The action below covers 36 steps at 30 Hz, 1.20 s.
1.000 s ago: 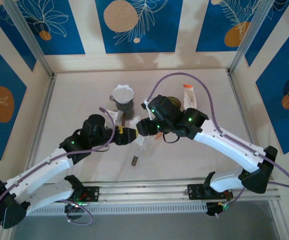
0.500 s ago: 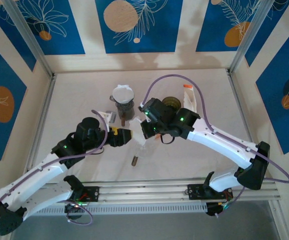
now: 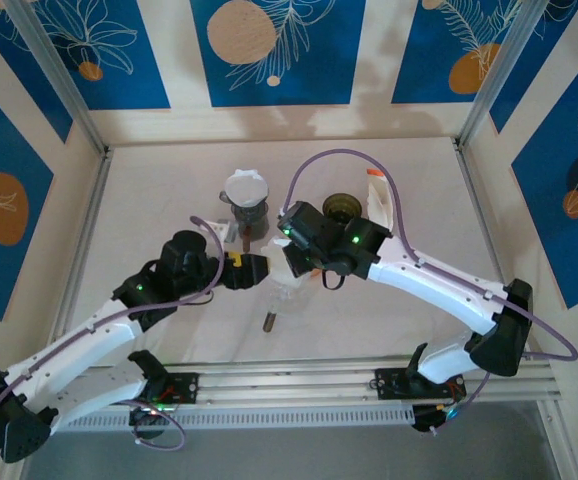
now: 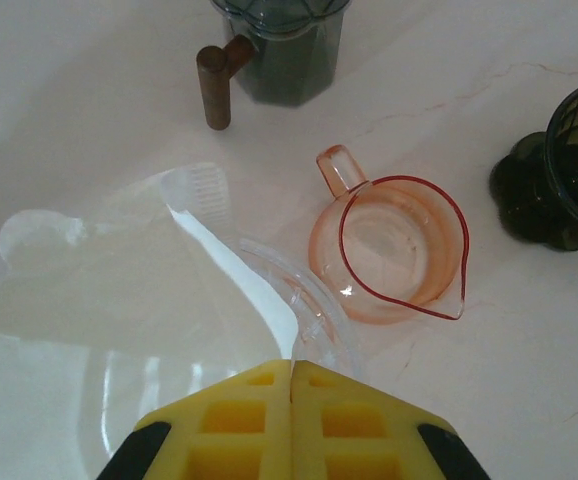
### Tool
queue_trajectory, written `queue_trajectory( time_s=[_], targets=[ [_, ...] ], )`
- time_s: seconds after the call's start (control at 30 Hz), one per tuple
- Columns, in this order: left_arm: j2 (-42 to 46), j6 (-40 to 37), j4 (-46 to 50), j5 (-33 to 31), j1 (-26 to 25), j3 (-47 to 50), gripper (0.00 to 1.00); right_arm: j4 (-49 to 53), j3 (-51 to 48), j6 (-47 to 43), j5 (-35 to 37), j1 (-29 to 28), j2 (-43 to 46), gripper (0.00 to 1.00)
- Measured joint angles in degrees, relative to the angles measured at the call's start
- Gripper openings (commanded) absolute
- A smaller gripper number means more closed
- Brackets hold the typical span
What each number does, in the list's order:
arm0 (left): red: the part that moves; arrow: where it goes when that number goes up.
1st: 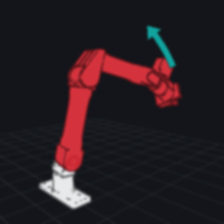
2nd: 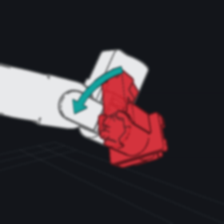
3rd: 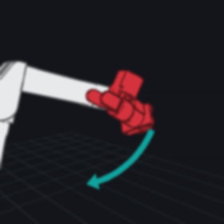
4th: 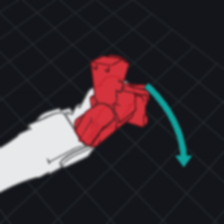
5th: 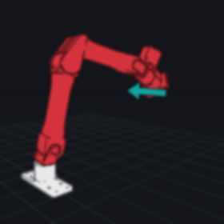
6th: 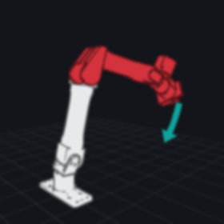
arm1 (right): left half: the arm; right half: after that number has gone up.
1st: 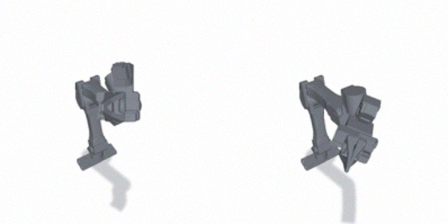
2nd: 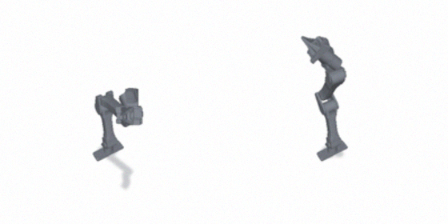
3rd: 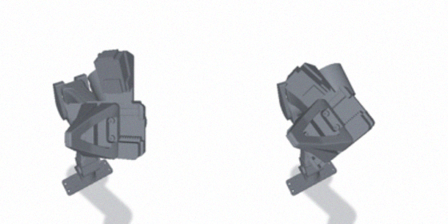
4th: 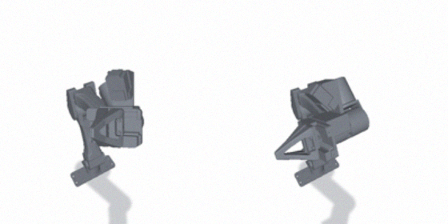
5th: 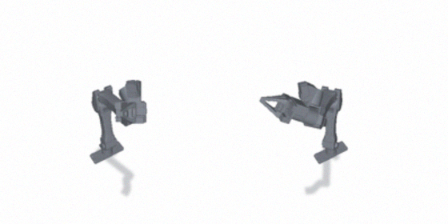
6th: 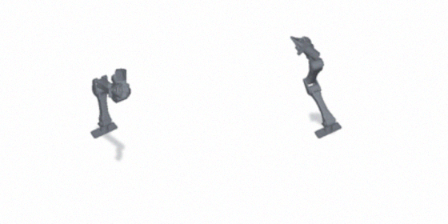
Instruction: Place the coffee filter in the dripper
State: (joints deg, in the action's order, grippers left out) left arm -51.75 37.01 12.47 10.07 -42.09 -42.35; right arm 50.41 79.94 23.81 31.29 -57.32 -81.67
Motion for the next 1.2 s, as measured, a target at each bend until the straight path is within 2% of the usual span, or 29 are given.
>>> queue_trajectory(
  time_s=[0.87,1.03,1.2],
  targets=[
    [-6.14,-1.57,-0.46,-0.28,0.37,0.00,0.67,-0.22,-2.67,0.00,2.75,0.07,-2.16,0.00],
    [-6.29,-1.55,-0.46,-0.26,0.37,0.00,0.66,-0.24,-2.82,0.00,2.91,0.07,-2.14,0.10],
    [-6.56,-1.55,-0.46,-0.26,0.37,0.00,0.66,-0.35,-2.84,-0.59,3.08,0.24,-0.83,0.39]
  ],
)
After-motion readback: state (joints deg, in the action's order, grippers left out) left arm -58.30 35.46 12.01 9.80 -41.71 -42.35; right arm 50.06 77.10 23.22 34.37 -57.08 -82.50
